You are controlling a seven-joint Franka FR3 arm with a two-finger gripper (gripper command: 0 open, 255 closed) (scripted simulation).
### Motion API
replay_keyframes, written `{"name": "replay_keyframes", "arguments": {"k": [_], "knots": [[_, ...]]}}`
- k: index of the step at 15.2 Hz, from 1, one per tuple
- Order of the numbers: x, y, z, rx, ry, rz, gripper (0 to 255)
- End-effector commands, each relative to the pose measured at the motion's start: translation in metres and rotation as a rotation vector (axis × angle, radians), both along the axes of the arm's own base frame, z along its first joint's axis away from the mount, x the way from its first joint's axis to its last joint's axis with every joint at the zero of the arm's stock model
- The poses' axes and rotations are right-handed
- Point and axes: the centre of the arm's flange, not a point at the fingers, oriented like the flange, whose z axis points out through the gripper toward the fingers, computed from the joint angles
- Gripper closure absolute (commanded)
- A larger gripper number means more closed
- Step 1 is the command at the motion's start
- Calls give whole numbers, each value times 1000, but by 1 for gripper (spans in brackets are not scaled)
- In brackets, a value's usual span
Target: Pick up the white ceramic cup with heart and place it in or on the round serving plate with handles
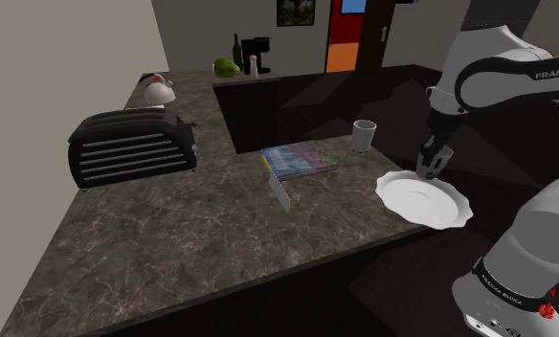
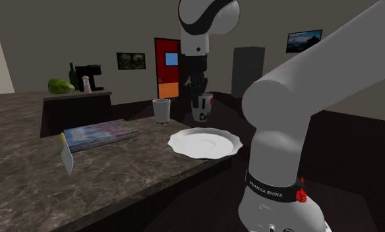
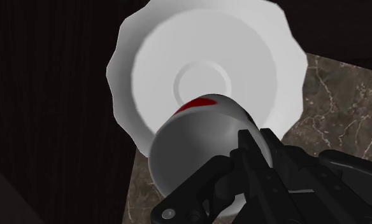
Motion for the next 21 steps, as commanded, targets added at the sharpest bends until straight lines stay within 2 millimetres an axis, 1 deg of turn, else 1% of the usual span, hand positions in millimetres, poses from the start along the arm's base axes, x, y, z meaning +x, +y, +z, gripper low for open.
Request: {"name": "replay_keyframes", "arguments": {"k": [1, 17, 18, 21], "knots": [[-5, -17, 1, -1, 0, 2, 255], [-5, -17, -83, -1, 0, 2, 255], [-5, -17, -92, -1, 0, 2, 255], [-5, -17, -92, -1, 0, 2, 255]]}}
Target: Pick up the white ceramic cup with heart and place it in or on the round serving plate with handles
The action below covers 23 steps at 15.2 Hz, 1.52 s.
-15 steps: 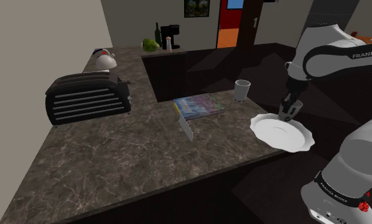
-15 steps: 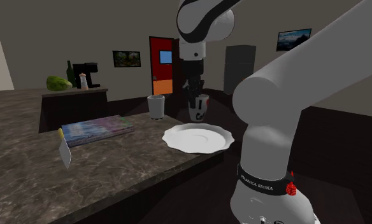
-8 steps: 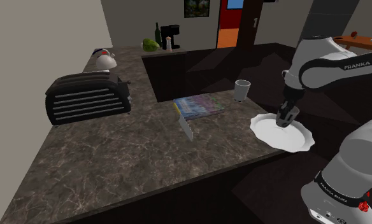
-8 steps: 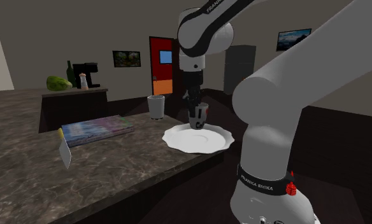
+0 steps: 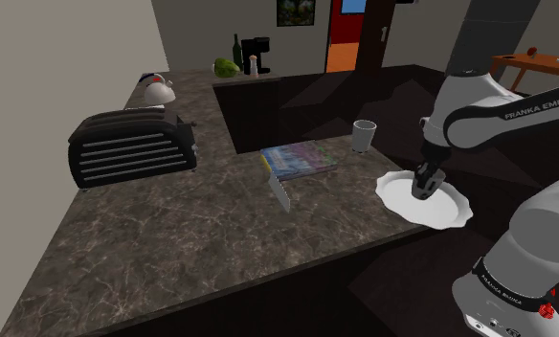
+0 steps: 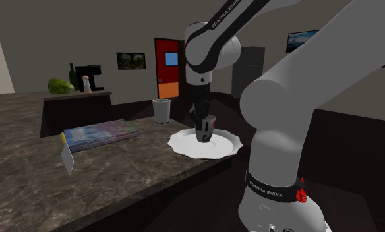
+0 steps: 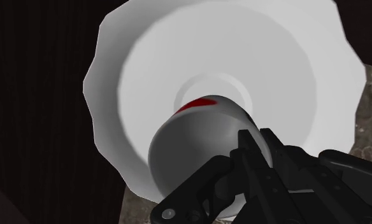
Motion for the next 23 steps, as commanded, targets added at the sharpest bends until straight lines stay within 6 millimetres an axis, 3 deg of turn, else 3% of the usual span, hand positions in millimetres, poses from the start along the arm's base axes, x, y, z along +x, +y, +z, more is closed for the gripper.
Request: {"name": "replay_keyframes", "arguments": {"k": [1, 5, 6, 11, 15, 23], "knots": [[0, 0, -1, 0, -1, 0, 255], [0, 0, -1, 0, -1, 0, 255], [0, 0, -1, 0, -1, 0, 0], [0, 0, -1, 0, -1, 0, 0], [0, 5, 49, 0, -1, 0, 0], [0, 5, 49, 0, -1, 0, 0]]}}
